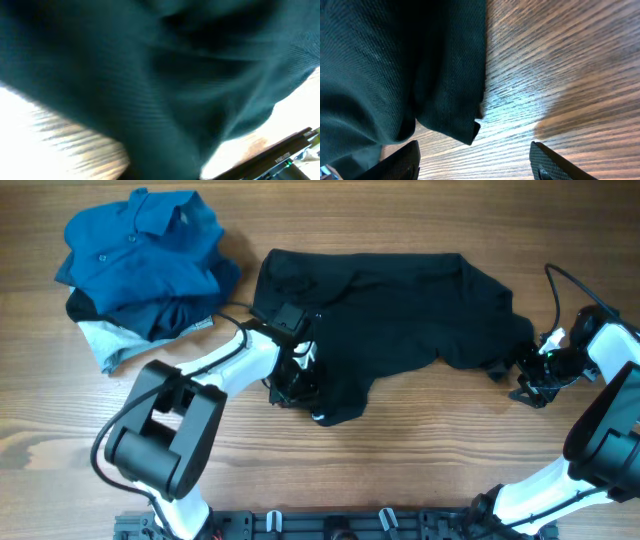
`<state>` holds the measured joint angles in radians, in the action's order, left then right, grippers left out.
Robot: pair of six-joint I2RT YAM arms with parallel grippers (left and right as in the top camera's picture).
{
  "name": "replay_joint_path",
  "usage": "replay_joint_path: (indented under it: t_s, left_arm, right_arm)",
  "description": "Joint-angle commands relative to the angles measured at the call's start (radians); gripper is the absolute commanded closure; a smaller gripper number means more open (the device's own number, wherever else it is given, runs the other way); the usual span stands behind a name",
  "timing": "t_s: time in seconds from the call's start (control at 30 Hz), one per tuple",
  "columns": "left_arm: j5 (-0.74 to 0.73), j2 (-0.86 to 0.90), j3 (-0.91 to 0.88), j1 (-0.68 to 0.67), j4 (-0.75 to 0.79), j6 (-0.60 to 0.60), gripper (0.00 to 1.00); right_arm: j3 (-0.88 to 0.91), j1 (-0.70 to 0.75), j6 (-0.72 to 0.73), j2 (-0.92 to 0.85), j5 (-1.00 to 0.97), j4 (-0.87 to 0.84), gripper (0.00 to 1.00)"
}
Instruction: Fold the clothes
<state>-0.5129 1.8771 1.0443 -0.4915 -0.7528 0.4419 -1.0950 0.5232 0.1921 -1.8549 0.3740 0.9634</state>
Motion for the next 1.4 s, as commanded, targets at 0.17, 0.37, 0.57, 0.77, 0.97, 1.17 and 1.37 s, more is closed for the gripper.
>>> replay_joint_path:
  t_s: [0.17, 0.37, 0.57, 0.77, 0.97, 1.17, 1.37]
  left_arm:
    - [0.202, -0.203, 0.058, 0.24, -0.312, -0.046, 0.96]
    - [0.306, -0.36, 0.058, 0.351, -0.341, -0.045, 0.96]
    - [0.325, -0.366, 0.058, 0.35, -0.339, -0.046, 0.96]
    - [0.324, -0.366, 0.058, 0.35, -0.314, -0.045, 0.96]
    - [0.324, -0.366, 0.058, 0.349, -0.311, -0.045, 0.96]
    - [0.324, -0.366, 0.058, 0.349, -0.305, -0.045, 0.96]
    - [0.324, -0.366, 0.058, 0.349, -0.298, -0.045, 0.96]
  right_arm:
    - [0.003, -0.003, -0.036, 0.01, 0.016, 0.014, 0.27]
    - [0.003, -0.003, -0.069, 0.009, 0.027, 0.025, 0.26]
    - [0.003, -0.003, 0.046, 0.009, -0.183, 0.145, 0.21]
    - [0.041, -0.033, -0.039, 0.009, 0.03, 0.056, 0.33]
    - [0.063, -0.124, 0.116, 0.009, 0.024, -0.202, 0.9]
    - [0.061, -0.139, 0.274, 0.009, 0.038, -0.532, 0.96]
    - [0.023, -0.113, 0.28, 0.01, 0.211, -0.703, 0.3]
